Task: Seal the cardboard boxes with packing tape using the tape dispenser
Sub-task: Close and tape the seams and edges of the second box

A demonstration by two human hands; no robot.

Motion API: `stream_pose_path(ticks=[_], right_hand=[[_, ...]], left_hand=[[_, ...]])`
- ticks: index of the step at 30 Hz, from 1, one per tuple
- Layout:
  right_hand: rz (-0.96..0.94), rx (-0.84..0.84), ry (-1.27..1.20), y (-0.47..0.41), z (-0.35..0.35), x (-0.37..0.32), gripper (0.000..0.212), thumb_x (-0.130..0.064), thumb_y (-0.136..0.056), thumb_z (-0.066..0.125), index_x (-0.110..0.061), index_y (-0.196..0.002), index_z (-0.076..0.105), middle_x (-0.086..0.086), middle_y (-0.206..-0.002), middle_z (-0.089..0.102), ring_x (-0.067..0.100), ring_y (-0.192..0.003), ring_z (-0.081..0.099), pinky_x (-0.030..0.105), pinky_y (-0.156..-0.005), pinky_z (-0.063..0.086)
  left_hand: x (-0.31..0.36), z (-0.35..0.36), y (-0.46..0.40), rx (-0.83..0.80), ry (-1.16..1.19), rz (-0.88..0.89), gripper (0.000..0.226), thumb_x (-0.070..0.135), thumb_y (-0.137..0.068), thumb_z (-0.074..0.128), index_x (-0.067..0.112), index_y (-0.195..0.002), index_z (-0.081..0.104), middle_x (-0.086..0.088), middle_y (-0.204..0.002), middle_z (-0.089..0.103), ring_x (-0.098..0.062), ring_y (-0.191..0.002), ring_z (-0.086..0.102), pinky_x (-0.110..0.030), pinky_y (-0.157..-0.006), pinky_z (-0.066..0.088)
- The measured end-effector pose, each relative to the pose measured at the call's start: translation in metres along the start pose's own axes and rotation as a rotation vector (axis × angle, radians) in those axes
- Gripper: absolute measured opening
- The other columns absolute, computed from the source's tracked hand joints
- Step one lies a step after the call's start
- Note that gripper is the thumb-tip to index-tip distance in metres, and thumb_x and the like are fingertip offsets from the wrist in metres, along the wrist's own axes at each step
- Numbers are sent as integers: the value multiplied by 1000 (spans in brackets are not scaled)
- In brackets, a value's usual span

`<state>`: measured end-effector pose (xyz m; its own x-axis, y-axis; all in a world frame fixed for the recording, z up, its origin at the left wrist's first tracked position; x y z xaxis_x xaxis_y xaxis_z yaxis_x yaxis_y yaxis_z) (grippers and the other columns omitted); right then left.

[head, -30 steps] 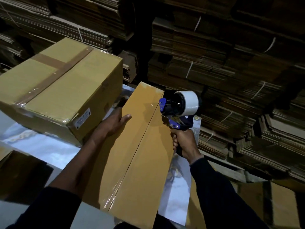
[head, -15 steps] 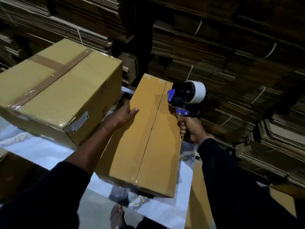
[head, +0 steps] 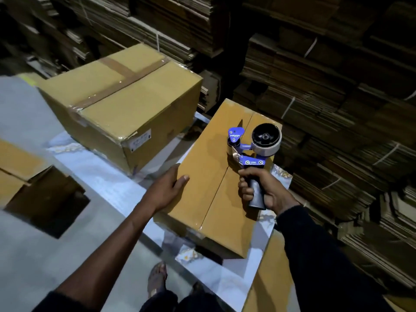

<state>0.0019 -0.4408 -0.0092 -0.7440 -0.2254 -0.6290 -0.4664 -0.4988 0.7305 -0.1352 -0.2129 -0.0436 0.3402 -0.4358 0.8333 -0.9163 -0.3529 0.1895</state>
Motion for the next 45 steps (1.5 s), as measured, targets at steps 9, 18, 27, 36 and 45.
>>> stream_pose_path(ticks=[9, 18, 27, 36, 45], right_hand=[[-25, 35, 293, 14, -7, 14, 14, -20, -93, 65, -14, -88, 53, 5, -65, 47, 20, -50, 48, 28, -43, 37], [-213, 262, 400, 30, 10, -2, 13, -13, -92, 69, -7, -99, 60, 10, -58, 53, 27, -47, 55, 30, -47, 44], [-280, 366, 383, 36, 43, -2, 12, -12, -91, 69, -3, -94, 61, 14, -59, 57, 29, -45, 58, 33, -50, 48], [-267, 397, 413, 38, 61, 12, 14, -14, -90, 70, -2, -86, 62, 17, -62, 60, 29, -45, 58, 34, -54, 52], [-270, 410, 452, 28, 73, 7, 15, -16, -90, 70, -3, -91, 63, 16, -64, 62, 29, -49, 60, 32, -53, 52]], left_hand=[[29, 1, -6, 436, -208, 99, 35, 43, -103, 57, 10, -104, 68, -14, -92, 74, -32, -85, 69, -45, -74, 55], [33, -5, -65, 429, -222, 90, 28, 44, -97, 61, 21, -106, 73, -9, -94, 76, -34, -86, 71, -37, -67, 50], [20, -5, -60, 291, 63, 140, 31, 35, -101, 59, 17, -121, 74, -4, -112, 78, -21, -100, 72, -30, -80, 50], [-3, 5, -46, 224, 289, 79, 32, 30, -106, 56, 16, -131, 69, 0, -122, 72, -11, -106, 63, -27, -87, 44], [-5, 2, -84, 170, 302, 17, 33, 48, -101, 51, 23, -103, 74, -4, -95, 76, -27, -90, 70, -32, -71, 45]])
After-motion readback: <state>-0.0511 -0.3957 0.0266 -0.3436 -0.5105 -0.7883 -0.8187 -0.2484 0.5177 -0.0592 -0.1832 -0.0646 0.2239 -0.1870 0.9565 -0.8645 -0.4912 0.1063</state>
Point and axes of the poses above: each hand's wrist, its own y-axis away from the middle knuckle, its own z-axis out of the palm, x = y × z, the point moved 7 cm from there along -y, towards the middle knuckle
